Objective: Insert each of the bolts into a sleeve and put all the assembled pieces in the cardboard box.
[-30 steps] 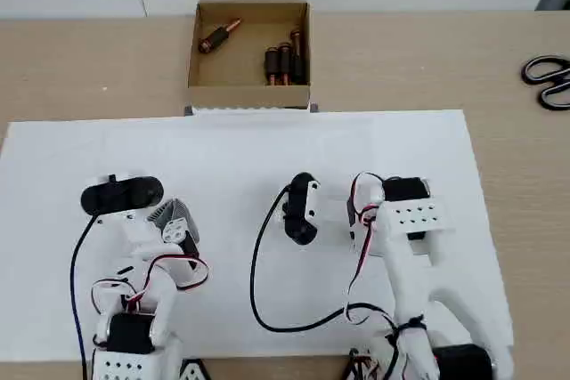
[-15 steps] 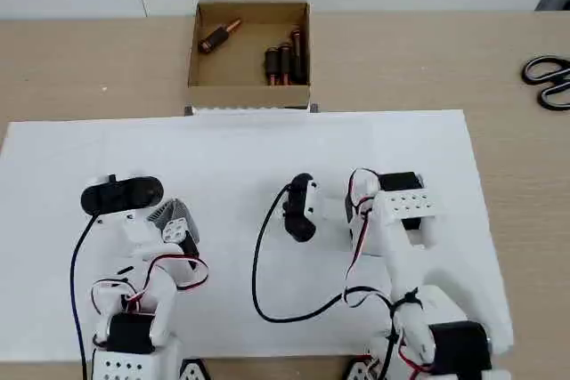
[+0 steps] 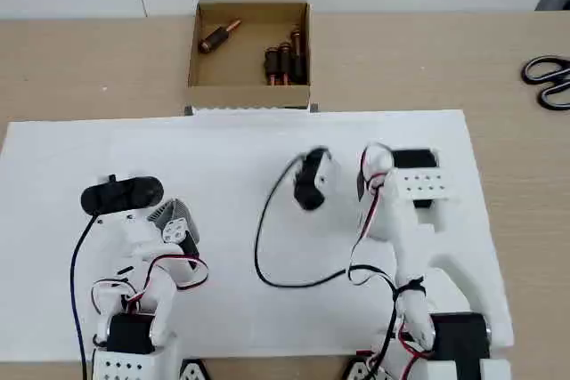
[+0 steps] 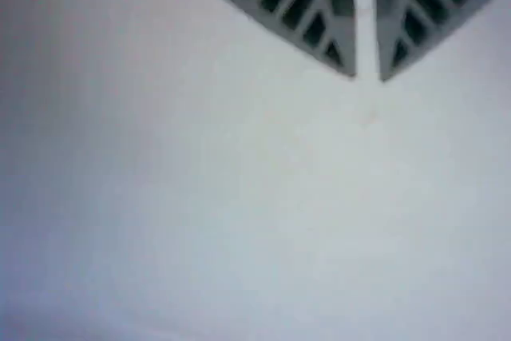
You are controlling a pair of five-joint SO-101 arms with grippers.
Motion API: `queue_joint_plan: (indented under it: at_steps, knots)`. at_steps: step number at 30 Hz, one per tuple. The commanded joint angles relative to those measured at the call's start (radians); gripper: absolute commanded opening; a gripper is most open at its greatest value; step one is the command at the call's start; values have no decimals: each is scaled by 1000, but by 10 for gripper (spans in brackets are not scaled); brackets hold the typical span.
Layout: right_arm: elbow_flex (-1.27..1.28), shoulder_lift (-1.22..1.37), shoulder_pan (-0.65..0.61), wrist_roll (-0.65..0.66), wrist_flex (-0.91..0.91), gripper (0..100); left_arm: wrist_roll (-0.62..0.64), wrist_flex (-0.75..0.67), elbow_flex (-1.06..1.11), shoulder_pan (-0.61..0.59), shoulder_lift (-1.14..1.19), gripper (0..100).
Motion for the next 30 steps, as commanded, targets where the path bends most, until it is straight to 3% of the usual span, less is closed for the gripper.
queue_joint_plan:
  at_steps: [1, 8, 17, 26, 30]
  knots:
    - [-180, -4, 13, -97, 117, 7, 6, 5, -4, -3, -6, 5]
    - [-399, -84, 22, -336, 323, 7, 6, 5, -4, -3, -6, 5]
    - [-316, -321, 88, -667, 394, 4, 6, 5, -4, -3, -6, 5]
    - [-48, -558, 228, -818, 390, 4, 3, 5, -4, 60, -6, 5]
    - [25, -634, 298, -822, 380, 5, 5, 5, -4, 80, -6, 5]
